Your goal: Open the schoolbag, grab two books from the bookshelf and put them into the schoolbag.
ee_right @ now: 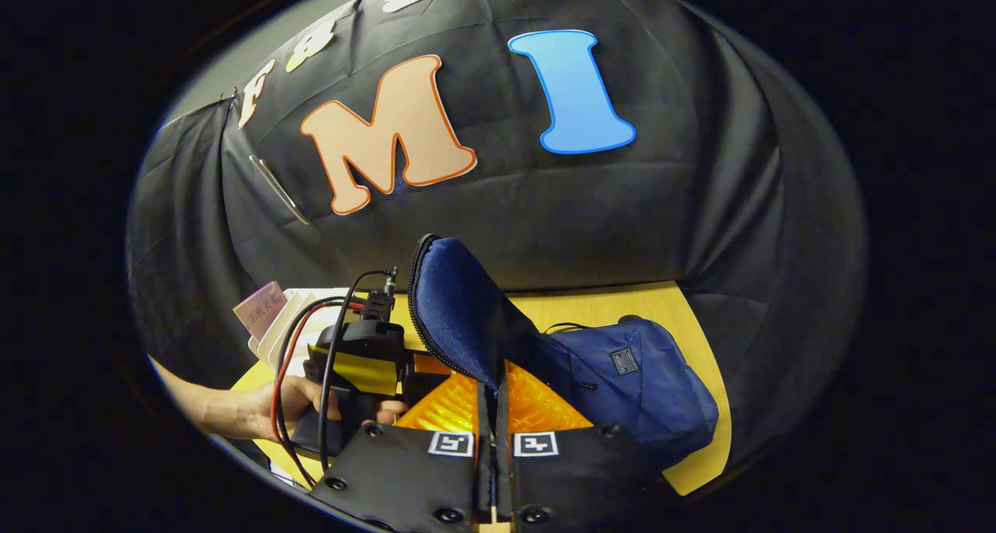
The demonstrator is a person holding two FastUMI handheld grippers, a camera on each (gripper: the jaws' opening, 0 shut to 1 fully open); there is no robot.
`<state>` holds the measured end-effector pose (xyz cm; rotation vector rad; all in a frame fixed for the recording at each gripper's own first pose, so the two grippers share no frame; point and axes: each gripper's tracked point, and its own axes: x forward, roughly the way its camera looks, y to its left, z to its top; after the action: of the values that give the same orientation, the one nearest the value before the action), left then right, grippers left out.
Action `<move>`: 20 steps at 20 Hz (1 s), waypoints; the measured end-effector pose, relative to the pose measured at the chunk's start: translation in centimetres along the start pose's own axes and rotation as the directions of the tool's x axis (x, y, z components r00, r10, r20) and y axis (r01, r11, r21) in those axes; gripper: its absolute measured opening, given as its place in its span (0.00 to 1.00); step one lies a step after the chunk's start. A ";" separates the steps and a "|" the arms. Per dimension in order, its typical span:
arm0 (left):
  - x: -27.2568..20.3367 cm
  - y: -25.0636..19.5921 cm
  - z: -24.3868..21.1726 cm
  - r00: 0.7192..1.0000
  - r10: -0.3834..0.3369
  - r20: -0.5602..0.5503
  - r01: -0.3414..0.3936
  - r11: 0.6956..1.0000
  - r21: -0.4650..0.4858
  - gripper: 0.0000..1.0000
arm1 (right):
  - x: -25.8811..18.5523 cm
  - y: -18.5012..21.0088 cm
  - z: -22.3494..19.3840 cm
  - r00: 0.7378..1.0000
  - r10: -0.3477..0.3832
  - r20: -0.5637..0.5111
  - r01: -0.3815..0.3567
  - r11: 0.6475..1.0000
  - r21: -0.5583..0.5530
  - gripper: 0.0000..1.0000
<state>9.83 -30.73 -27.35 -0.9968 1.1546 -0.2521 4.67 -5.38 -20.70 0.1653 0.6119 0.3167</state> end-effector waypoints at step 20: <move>-16.2 -1.7 9.1 0.911 -0.040 0.411 -0.270 0.696 0.666 0.95 | -0.3 -0.1 -0.7 0.996 -0.088 -0.014 0.088 0.996 0.013 0.05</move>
<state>11.10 -16.68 -15.13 -0.2434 0.6337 -0.3415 4.09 -5.56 -21.16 0.1487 0.6331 0.2290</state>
